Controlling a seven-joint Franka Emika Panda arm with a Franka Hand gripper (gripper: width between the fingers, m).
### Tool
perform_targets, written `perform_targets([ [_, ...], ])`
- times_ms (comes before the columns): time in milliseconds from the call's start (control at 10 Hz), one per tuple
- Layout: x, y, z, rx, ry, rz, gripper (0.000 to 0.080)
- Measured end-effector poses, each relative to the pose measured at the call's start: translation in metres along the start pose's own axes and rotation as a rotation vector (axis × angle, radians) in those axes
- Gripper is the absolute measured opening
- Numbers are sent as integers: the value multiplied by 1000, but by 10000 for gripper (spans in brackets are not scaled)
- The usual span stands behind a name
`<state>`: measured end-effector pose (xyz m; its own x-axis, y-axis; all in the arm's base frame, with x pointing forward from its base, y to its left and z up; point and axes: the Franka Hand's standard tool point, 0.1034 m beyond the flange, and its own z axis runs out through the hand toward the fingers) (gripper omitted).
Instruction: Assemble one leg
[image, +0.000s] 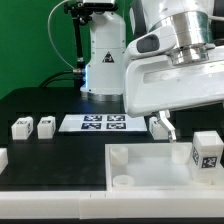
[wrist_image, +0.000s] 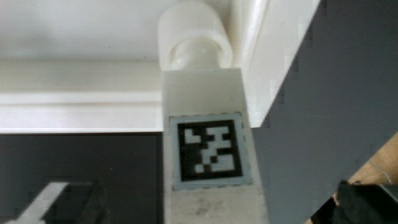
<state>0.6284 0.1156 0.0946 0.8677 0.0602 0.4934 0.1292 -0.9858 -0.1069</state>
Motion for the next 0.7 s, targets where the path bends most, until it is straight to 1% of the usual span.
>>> perform_targets([
  [400, 0, 0, 0, 0, 0, 0, 649],
  [600, 12, -8, 1, 17, -99, 25, 649],
  [700, 24, -5, 0, 15, -106, 29, 649],
])
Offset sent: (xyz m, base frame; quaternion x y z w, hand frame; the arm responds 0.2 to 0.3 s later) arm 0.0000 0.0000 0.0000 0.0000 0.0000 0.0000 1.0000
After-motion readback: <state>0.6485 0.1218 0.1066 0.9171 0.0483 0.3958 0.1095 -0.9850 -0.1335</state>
